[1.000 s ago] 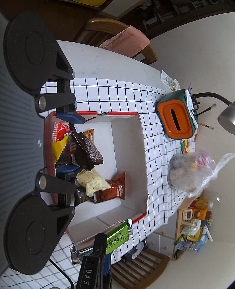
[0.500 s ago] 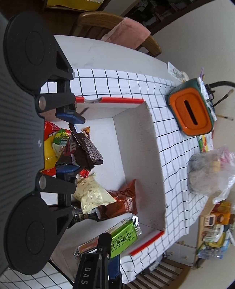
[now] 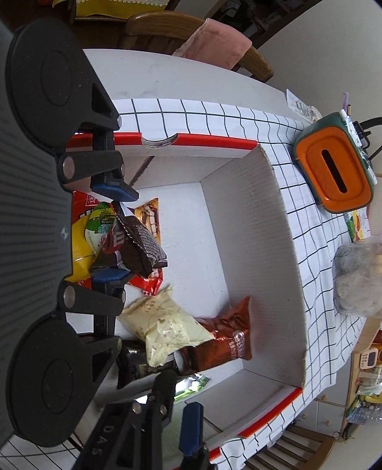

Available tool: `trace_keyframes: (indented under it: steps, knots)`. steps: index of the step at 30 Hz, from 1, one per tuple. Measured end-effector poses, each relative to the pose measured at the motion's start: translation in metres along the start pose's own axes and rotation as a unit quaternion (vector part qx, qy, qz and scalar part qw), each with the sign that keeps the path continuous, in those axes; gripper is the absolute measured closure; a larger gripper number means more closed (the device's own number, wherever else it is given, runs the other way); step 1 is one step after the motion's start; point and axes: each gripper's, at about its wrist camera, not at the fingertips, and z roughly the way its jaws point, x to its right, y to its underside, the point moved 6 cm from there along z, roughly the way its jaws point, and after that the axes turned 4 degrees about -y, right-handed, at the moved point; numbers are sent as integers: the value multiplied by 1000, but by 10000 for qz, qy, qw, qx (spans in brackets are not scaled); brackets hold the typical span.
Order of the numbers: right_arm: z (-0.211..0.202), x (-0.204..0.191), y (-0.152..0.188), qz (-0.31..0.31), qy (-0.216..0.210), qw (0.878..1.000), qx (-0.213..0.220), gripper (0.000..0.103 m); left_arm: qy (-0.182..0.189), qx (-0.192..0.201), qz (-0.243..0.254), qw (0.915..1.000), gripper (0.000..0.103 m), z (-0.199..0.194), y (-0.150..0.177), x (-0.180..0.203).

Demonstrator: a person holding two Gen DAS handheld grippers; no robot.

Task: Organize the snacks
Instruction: 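Open both tools to drop the brown and green packets into the box, then move both tools back over the remaining snacks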

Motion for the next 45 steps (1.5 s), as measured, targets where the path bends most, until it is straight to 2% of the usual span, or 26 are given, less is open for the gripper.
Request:
trace_keyframes:
  steps: [5, 11, 18, 26, 29, 36, 37, 40, 45]
  knots:
    - [-2, 2, 0, 100, -65, 9999, -15, 61, 14, 15, -43, 10000, 54, 0, 2, -3]
    - [-10, 7, 3, 364, -205, 9991, -41, 61, 117, 135, -130, 9998, 43, -12, 2, -7]
    - [-31, 7, 4, 658, -487, 9966, 9, 59, 286, 290, -197, 9990, 41, -32, 6, -12]
    - [-59, -6, 7, 618, -558, 9964, 185, 45, 485, 478, -222, 9974, 39, -60, 17, -17]
    - [-70, -11, 9, 619, -602, 9959, 254, 44, 533, 587, -234, 9966, 28, -72, 22, -20]
    - [-94, -25, 20, 595, -694, 9952, 354, 43, 660, 779, -242, 9945, 24, -100, 37, -26]
    - [-97, -27, 22, 586, -707, 9951, 370, 42, 673, 805, -245, 9942, 24, -104, 40, -27]
    - [-108, -34, 28, 567, -722, 9948, 437, 19, 740, 855, -236, 9933, 23, -113, 50, -29]
    - [-124, -46, 43, 576, -794, 9939, 509, 19, 815, 911, -221, 9923, 19, -125, 69, -32]
